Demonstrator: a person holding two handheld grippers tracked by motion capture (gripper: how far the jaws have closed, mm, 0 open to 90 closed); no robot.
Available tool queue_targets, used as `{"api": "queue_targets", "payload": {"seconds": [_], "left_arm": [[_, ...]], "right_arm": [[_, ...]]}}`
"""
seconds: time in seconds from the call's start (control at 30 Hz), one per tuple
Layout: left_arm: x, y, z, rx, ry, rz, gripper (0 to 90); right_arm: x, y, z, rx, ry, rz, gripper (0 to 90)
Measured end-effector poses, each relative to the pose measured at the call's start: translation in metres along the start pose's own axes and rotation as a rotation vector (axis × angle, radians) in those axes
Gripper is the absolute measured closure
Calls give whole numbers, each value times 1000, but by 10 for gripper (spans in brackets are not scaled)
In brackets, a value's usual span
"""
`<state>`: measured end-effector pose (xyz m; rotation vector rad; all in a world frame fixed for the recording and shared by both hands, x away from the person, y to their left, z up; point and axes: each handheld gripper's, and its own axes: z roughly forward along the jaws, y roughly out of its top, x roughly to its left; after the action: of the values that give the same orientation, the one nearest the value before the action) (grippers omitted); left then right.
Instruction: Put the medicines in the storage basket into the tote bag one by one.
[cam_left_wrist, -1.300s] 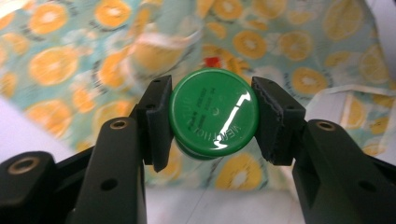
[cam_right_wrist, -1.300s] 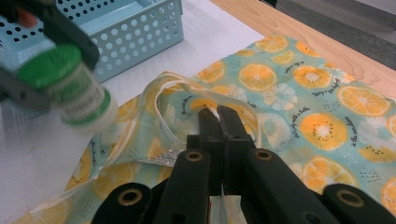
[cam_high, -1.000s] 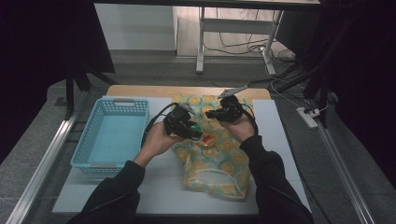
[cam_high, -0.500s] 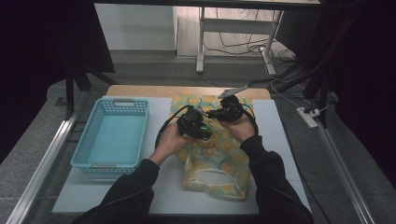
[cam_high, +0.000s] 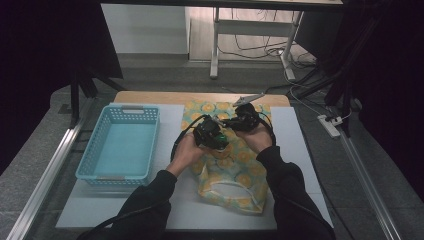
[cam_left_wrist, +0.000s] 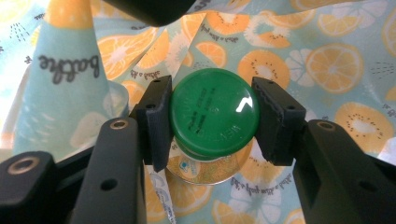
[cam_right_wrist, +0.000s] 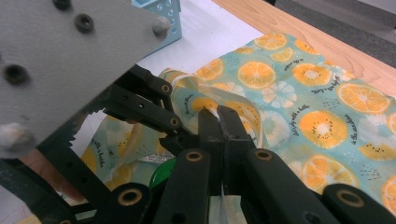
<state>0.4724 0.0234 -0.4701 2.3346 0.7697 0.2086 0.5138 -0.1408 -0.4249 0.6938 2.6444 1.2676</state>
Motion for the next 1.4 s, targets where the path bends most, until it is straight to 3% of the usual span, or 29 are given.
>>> {"api": "queue_targets", "payload": {"seconds": [0.23, 0.33, 0.6, 1.2, 1.4], "left_arm": [[1, -3, 4, -14, -2, -1, 509], [1, -3, 2, -28, -8, -9, 453], [-4, 1, -13, -64, -24, -16, 349], [-21, -6, -42, -90, -52, -8, 191], [-26, -12, -50, -99, -83, -18, 141]], "right_arm": [[-2, -2, 1, 3, -2, 8, 900], [-2, -2, 2, 2, -1, 7, 900], [-2, -3, 2, 1, -1, 8, 900], [-1, -4, 0, 1, 3, 5, 900], [0, -5, -1, 1, 7, 2, 900]]}}
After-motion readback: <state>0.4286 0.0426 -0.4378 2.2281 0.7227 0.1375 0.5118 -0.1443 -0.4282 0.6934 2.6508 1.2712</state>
